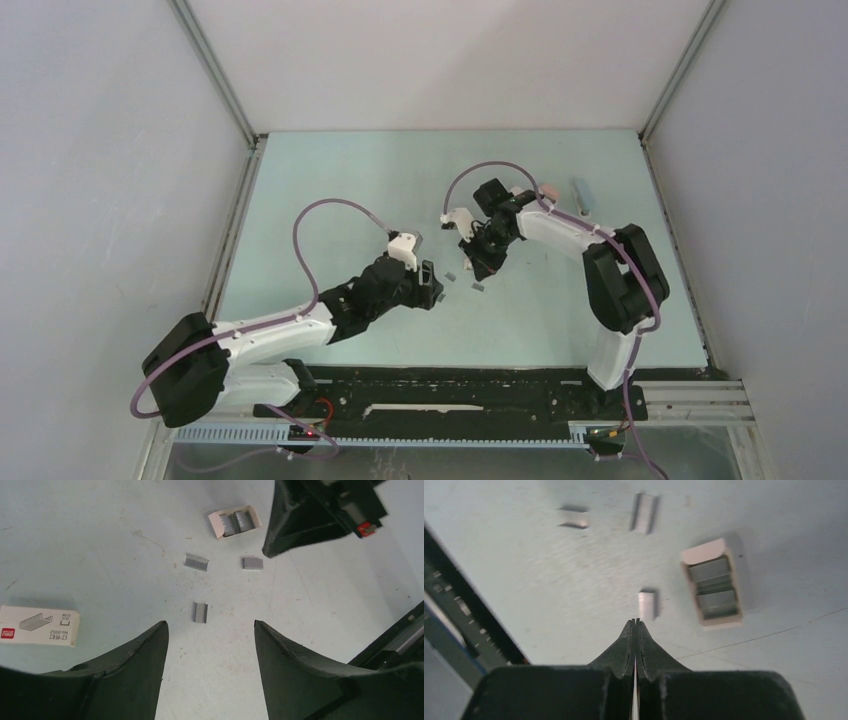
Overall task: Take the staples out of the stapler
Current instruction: Adjust the staple box at the center of the board, then pick up the staple from the center of the board.
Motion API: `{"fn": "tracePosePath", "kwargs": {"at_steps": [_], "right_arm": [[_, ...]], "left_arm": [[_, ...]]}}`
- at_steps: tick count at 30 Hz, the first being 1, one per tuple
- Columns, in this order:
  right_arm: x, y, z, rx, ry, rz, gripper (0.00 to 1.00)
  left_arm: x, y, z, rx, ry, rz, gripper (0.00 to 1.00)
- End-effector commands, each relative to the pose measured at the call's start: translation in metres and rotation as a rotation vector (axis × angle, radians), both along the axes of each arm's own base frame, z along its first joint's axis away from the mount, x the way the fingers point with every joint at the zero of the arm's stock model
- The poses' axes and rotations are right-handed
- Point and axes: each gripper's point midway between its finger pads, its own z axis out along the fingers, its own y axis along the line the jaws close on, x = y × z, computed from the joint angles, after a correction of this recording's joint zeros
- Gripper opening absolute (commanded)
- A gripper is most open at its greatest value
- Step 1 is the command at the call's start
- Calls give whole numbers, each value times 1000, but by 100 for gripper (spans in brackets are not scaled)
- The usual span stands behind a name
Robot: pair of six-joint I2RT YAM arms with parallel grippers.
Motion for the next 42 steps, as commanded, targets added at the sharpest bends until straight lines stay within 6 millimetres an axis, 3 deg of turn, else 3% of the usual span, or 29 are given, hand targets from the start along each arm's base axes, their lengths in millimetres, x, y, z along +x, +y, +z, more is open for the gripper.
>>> {"fn": "tracePosePath", "kwargs": {"at_steps": [1,6,11,30,42], "right_arm": [[-17,10,65,196,-19,117,1],[-12,-7,95,320,-8,58,1],[-4,-21,104,365,1,2,1],[2,-32,99,350,-3,-31,1],[2,-32,93,340,11,-33,1]], "left_arm": [[4,-12,19,-121,-36,11,70],[11,-12,20,-158,-25,77,69],[18,-17,13,-147,9,114,68],[22,-39,-34,235,103,39,59],[18,-43,-53,328,134,-18,51]]}}
